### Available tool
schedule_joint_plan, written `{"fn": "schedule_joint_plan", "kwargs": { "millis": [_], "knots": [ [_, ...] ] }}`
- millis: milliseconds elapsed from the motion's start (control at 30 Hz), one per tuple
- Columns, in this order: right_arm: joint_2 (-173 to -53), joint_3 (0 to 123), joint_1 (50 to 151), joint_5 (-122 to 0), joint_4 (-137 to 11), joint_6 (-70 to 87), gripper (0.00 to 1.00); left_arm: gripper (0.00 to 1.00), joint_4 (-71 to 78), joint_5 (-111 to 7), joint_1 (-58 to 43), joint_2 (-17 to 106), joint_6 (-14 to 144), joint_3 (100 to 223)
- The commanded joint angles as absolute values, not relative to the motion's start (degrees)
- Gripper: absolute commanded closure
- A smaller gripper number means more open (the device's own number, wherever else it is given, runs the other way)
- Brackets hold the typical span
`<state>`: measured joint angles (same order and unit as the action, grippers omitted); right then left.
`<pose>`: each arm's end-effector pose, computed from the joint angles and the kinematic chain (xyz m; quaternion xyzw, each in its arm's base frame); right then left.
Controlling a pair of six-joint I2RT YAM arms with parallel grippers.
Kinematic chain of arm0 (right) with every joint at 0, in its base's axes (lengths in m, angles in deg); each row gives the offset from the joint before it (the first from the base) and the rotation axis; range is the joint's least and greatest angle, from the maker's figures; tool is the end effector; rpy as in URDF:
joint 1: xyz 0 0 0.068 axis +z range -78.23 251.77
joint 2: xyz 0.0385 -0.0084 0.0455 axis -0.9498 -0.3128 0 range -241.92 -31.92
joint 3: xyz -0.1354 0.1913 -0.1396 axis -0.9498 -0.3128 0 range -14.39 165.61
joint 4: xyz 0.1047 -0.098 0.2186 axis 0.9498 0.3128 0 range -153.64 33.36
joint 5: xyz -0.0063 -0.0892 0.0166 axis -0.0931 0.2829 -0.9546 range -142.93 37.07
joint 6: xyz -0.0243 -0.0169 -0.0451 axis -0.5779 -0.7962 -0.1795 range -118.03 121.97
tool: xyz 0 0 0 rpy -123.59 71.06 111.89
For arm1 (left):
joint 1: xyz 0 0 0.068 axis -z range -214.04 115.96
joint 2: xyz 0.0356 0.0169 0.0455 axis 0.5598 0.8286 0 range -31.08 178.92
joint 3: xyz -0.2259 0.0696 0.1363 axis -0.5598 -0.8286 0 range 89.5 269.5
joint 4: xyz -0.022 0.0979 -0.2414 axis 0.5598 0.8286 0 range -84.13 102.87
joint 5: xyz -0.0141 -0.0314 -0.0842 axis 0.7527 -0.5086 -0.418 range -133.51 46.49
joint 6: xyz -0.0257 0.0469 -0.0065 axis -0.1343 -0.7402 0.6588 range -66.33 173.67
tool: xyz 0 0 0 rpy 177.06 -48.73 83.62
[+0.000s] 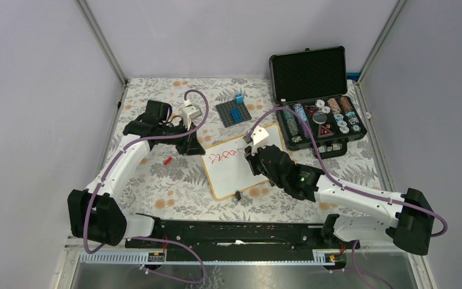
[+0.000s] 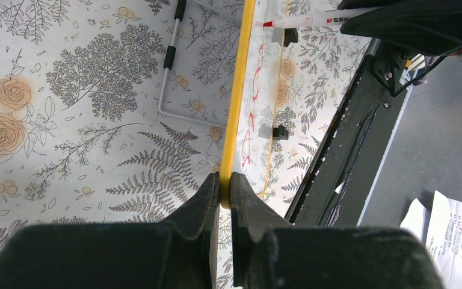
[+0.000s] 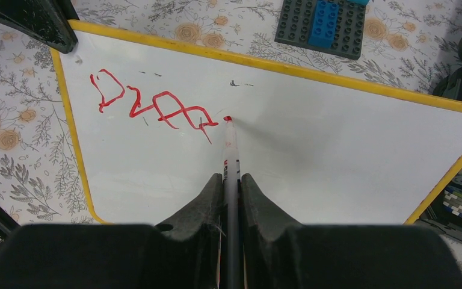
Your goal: Write a sentence on the whiteboard
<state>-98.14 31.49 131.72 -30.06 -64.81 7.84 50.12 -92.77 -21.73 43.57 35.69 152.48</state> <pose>0.1446 0.2226 0.2910 -0.2608 0.7637 0.1729 0.5646 0.2451 -0.0810 0.2968 0.3450 0.8070 -0.3847 0.2857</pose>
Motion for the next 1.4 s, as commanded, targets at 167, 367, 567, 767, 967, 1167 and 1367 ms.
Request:
{"fn": "schedule_joint_plan", "kwargs": {
  "millis": [167,367,567,767,967,1167,1367],
  "knots": [
    [-95.65,30.37,130.58,-29.03,-64.63,9.59,1.00,1.00,50.26,-93.94,-21.39,43.63,35.13,154.80],
    [-96.16,29.66,130.68,-30.62,-64.43,10.30,1.00,1.00,50.25,-93.94,-21.39,43.54,35.08,154.80],
    [-96.83,29.64,130.66,-31.83,-64.43,10.28,1.00,1.00,50.25,-93.82,-21.39,43.45,35.02,154.68],
    [-96.44,29.65,130.67,-32.26,-64.43,10.17,1.00,1.00,50.26,-93.83,-21.43,43.45,34.91,154.63],
    [-96.39,30.34,130.66,-30.18,-64.91,9.60,1.00,1.00,50.26,-93.88,-21.41,43.65,35.03,154.72],
    [-96.68,31.76,130.61,-27.92,-65.14,8.45,1.00,1.00,50.26,-93.81,-21.39,43.54,35.13,154.73],
    [-96.20,31.76,130.58,-26.27,-64.65,8.24,1.00,1.00,50.26,-93.70,-21.39,43.58,35.19,154.70]
  ]
}}
